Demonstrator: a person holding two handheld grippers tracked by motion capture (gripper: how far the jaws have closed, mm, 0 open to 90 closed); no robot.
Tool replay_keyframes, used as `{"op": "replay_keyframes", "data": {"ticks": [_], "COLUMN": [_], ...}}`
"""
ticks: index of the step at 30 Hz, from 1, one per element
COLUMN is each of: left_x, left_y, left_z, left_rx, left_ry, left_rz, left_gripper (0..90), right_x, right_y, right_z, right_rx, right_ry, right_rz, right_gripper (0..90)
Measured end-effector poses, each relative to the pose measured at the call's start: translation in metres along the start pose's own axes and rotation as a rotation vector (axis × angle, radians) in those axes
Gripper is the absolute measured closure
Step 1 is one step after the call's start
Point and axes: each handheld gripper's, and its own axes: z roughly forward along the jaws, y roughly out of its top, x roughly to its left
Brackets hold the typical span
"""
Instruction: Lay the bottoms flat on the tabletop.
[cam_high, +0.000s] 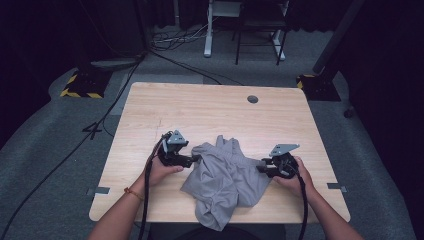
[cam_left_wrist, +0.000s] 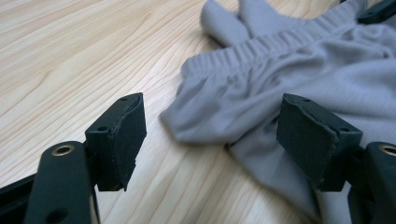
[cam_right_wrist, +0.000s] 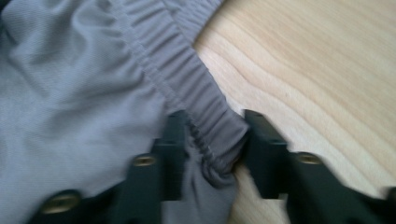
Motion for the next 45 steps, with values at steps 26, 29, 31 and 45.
{"op": "replay_keyframes", "data": {"ticks": [26,29,31,45], "left_x": [0.014,0.01,0.006,-0.003], "left_y": [0.012,0.012,0.012,0.035], "left_z": [0.045,0.044,0.043,-0.012], "left_rx": [0.128,0.132,0.129,-0.102], "left_ry": [-0.045,-0.037,-0.011,0.091], "left_rz": [0.041,0.071,0.103,0.153], "left_gripper": [50.6,67.5,78.3,87.0], "right_x": [0.014,0.013,0.012,0.012], "right_y": [0.018,0.017,0.017,0.031], "right_z": [-0.034,-0.033,-0.033,-0.054], "right_rx": [-0.216,-0.212,-0.215,-0.301], "right_ry": [-0.16,-0.163,-0.163,-0.189], "right_rz": [-0.116,-0.113,-0.107,-0.091], "right_gripper": [82.6,82.6,82.6,82.7]}}
